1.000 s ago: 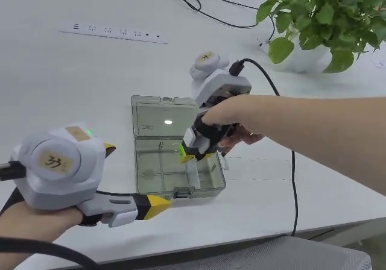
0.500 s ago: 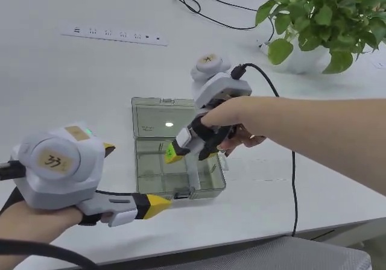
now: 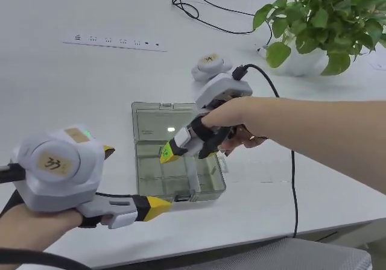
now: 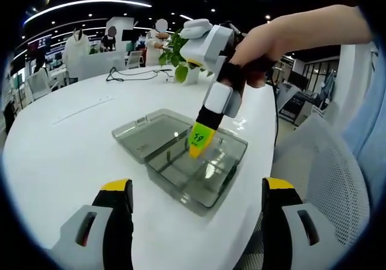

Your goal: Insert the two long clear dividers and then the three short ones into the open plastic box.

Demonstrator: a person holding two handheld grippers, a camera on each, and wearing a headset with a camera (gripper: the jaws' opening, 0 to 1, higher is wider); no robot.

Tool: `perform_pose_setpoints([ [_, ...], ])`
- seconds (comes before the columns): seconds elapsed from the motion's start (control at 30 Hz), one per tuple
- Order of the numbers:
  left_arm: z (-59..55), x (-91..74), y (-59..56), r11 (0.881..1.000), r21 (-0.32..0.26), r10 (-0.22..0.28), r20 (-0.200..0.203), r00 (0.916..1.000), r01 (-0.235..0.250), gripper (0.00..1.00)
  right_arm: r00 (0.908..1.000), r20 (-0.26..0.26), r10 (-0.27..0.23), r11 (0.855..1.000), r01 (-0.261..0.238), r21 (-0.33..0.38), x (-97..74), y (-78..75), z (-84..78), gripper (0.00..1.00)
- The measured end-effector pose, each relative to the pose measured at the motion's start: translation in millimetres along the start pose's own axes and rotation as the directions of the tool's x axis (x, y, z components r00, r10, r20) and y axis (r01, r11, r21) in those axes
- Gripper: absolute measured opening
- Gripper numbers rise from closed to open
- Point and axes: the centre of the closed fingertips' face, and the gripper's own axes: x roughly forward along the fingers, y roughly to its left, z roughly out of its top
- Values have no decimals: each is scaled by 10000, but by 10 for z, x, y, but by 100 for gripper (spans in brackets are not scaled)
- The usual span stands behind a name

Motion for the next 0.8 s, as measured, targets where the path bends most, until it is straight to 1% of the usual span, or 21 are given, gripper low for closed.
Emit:
perform_pose_setpoints([
  [0.07,0,-9,10,10000,2,29,-7,10000,-29,90,9994,254,238,9997,-236,-79,-66,24,20,55],
  [0.13,-1,-19,17,10000,13,78,-18,10000,-78,90,9965,705,452,9990,-446,-103,-150,23,72,55],
  [0.17,-3,-23,17,10000,6,79,-33,10000,-79,90,9959,733,525,9986,-521,-71,-156,-33,80,55],
  [0.2,-5,-29,19,9999,16,99,-42,9999,-99,90,9925,978,738,9972,-723,-190,-184,-27,113,55],
  [0.23,-7,-32,21,9999,33,117,-58,9999,-117,90,9902,1168,759,9971,-756,-65,-250,-66,128,55],
  [0.27,-8,-34,22,9999,38,120,-62,9999,-119,90,9862,1425,848,9964,-845,-83,-289,-78,160,55],
  [0.3,-7,-37,26,9999,-1,151,-51,9999,-151,90,9739,2002,1070,9942,-1038,-264,-355,-73,223,55],
  [0.33,-9,-38,28,9999,-26,161,-52,9999,-162,90,9781,1842,972,9951,-993,21,-383,-131,182,56],
  [0.37,-15,-39,34,9998,-35,184,-69,9998,-184,90,9724,2049,1113,9936,-1131,-30,-384,-167,215,57],
  [0.4,-20,-39,40,9998,-40,203,-82,9998,-204,90,9624,2429,1219,9922,-1246,-43,-423,-195,242,59],
  [0.43,-25,-38,39,9998,-58,192,-98,9998,-192,90,9576,2571,1300,9911,-1327,-66,-463,-208,221,61],
  [0.47,-31,-37,42,9998,-78,193,-111,9998,-194,90,9549,2614,1405,9898,-1421,-129,-485,-207,198,62],
  [0.5,-37,-36,47,9997,-85,220,-127,9997,-221,90,9526,2719,1366,9902,-1396,-85,-510,-219,176,62],
  [0.57,-47,-36,46,9997,-117,216,-164,9996,-218,90,9368,3129,1565,9876,-1511,-415,-532,-241,167,68],
  [0.6,-44,-41,47,9997,-124,229,-177,9996,-231,90,9384,3113,1498,9887,-1454,-374,-540,-262,127,70],
  [0.63,-43,-46,53,9996,-131,253,-177,9995,-255,90,9310,3264,1636,9865,-1523,-601,-555,-244,109,73],
  [0.67,-43,-49,54,9995,-161,258,-184,9995,-261,90,9231,3484,1630,9865,-1461,-743,-567,-254,112,75],
  [0.7,-45,-54,60,9995,-169,276,-200,9994,-280,90,9250,3444,1606,9869,-1451,-705,-574,-262,88,77],
  [0.73,-46,-57,67,9994,-164,296,-204,9994,-299,90,9170,3600,1717,9844,-1456,-985,-583,-242,74,79],
  [0.77,-50,-59,70,9994,-177,301,-228,9993,-305,90,9153,3672,1657,9853,-1382,-1003,-592,-232,43,82],
  [0.8,-50,-64,75,9993,-185,321,-234,9992,-326,90,9100,3805,1649,9849,-1315,-1123,-597,-242,40,85],
])
